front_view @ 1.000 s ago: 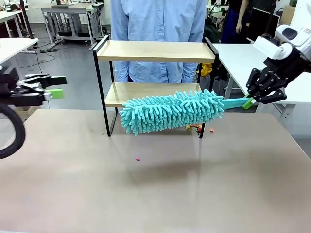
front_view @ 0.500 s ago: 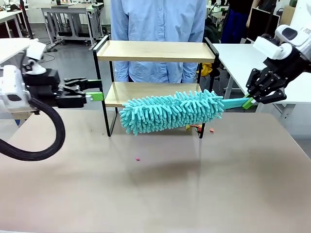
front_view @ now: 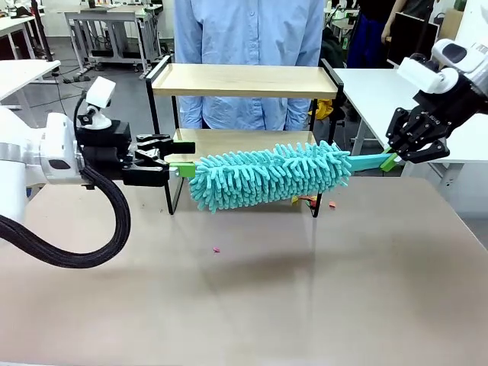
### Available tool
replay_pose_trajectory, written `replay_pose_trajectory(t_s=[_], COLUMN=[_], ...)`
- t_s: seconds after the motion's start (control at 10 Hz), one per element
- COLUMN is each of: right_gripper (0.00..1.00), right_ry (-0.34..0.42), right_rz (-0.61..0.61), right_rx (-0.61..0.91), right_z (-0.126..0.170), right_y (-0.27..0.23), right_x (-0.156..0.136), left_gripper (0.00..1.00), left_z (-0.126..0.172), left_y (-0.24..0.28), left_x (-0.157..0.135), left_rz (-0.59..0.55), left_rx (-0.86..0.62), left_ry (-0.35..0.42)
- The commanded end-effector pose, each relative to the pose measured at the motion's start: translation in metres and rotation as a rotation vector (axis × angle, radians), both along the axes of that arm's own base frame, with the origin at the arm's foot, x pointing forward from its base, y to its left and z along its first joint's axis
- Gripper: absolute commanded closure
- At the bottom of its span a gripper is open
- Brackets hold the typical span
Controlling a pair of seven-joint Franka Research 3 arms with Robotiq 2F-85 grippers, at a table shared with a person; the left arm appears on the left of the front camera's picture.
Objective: Clean the shelf.
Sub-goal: Hand the Duster back to the human.
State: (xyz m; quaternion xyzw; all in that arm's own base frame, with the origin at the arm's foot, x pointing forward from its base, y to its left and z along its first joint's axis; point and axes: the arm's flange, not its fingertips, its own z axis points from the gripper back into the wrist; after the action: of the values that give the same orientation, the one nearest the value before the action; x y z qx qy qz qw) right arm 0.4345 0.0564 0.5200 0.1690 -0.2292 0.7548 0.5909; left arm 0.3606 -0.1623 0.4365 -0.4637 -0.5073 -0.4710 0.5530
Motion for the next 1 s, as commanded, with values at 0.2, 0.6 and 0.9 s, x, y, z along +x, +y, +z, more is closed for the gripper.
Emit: replay_pose_trajectory(t_s=[0.2, 0.6, 0.9], right_gripper=[0.87, 0.87, 0.87], right_ry=[-0.01, -0.01, -0.01], right_rz=[0.01, 0.01, 0.01], right_rx=[0.032, 0.032, 0.032], right_z=[0.002, 0.002, 0.002], right_y=[-0.001, -0.001, -0.001], right_x=[0.0, 0.0, 0.0], left_gripper=[0.0, 0.0, 0.0], left_z=[-0.037, -0.051, -0.066], left_y=[0.003, -0.015, -0.032], left_x=[-0.091, -0.098, -0.094], left_rz=[0.007, 0.004, 0.04], left_rx=[-0.025, 0.004, 0.028], left_ry=[-0.009, -0.002, 0.007])
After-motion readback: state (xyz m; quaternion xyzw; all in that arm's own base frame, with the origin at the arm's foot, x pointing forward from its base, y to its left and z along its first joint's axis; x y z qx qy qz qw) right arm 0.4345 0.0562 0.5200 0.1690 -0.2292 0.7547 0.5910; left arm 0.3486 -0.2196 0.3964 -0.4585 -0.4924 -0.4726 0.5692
